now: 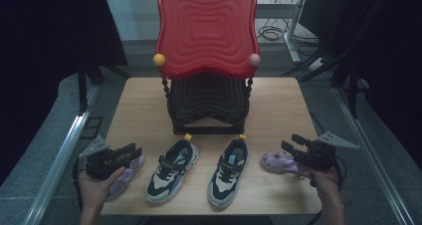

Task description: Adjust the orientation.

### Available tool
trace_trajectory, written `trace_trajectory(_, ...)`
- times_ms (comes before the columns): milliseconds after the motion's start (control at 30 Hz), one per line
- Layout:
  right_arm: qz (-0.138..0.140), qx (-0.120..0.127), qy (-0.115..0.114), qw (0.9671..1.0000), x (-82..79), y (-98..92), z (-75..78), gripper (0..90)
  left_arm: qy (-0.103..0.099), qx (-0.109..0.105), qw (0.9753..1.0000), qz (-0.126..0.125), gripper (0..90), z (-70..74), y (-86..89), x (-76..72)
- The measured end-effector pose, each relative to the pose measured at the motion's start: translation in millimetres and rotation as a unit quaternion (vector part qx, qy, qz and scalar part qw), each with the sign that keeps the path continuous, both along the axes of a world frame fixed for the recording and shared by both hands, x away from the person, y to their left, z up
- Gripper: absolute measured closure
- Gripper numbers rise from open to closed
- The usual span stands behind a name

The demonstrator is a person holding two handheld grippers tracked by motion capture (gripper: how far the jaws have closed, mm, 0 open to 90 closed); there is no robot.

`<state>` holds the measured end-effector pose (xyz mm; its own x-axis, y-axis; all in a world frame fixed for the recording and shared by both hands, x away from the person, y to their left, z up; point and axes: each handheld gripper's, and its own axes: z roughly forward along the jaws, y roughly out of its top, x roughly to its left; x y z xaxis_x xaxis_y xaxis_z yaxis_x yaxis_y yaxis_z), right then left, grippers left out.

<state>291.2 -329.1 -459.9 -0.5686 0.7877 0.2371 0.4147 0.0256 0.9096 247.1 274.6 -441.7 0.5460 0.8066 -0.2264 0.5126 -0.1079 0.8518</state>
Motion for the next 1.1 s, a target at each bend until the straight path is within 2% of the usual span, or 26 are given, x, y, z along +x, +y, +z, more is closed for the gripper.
trace_trajectory(33,0.001,-0.002,-0.001,1.0,-2.1,1.5,-1.1,39.9,-0.002,0.0,1.0,0.001,75.0,1.0,0.0,0.9)
trace_trajectory(67,0.0,-0.004,0.0,1.0,-3.3,2.2,-1.8,39.9,-0.004,0.004,0.9999,0.012,79.1,0.7,-0.8,1.8)
trace_trajectory(100,0.0,-0.004,0.0,1.0,-3.3,2.2,-1.8,39.9,-0.004,0.004,0.9999,0.012,82.3,0.7,-0.8,1.8)
trace_trajectory(200,-0.01,-0.003,-0.006,0.9999,-3.4,5.0,-2.1,40.0,0.008,0.011,0.9998,0.014,86.6,-4.0,-3.2,1.6)
trace_trajectory(400,0.011,-0.009,-0.017,0.9998,-4.9,15.7,-0.9,39.5,0.001,0.022,0.9997,0.009,90.0,7.5,-9.4,-4.6)
trace_trajectory(533,0.006,0.0,-0.024,0.9997,-6.3,10.7,2.0,39.5,0.013,0.032,0.9993,0.014,90.0,9.1,-10.5,-2.4)
trace_trajectory(567,0.003,0.001,-0.032,0.9995,-6.7,6.4,5.2,39.5,0.026,0.044,0.9985,0.018,89.9,8.0,-11.9,-0.5)
trace_trajectory(600,0.003,0.001,-0.032,0.9995,-6.7,6.4,5.2,39.5,0.026,0.044,0.9985,0.018,89.9,8.0,-11.9,-0.5)
trace_trajectory(667,0.0,0.004,-0.035,0.9994,-6.8,1.6,7.7,39.5,0.033,0.059,0.9974,0.023,89.8,9.3,-12.2,-3.2)
trace_trajectory(733,-0.004,0.011,-0.037,0.9993,-5.4,-2.4,8.6,39.5,0.037,0.064,0.9967,0.034,89.6,8.7,-9.9,-10.8)
trace_trajectory(800,0.001,0.023,-0.04,0.9989,-3.7,-7.9,7.8,39.2,0.054,0.072,0.9944,0.056,89.7,-1.1,-5.7,-25.5)
trace_trajectory(867,0.004,0.03,-0.038,0.9988,-3.3,-10.5,7.1,39.3,0.061,0.075,0.9935,0.061,89.7,-5.9,-4.1,-29.7)
trace_trajectory(900,0.002,0.043,-0.035,0.9985,-1.7,-14.4,5.1,39.4,0.069,0.077,0.9925,0.066,89.7,-10.8,-2.5,-33.3)
trace_trajectory(933,0.0,0.044,-0.033,0.9985,-1.6,-15.2,4.4,39.5,0.083,0.081,0.9904,0.075,89.7,-20.2,1.3,-39.0)
trace_trajectory(967,0.0,0.044,-0.033,0.9985,-1.6,-15.2,4.4,39.5,0.083,0.081,0.9904,0.075,89.7,-20.2,1.3,-39.0)
trace_trajectory(1100,-0.007,0.027,-0.042,0.9987,-8.9,-9.9,5.1,39.4,0.107,0.09,0.9869,0.081,89.6,-33.9,8.9,-50.6)
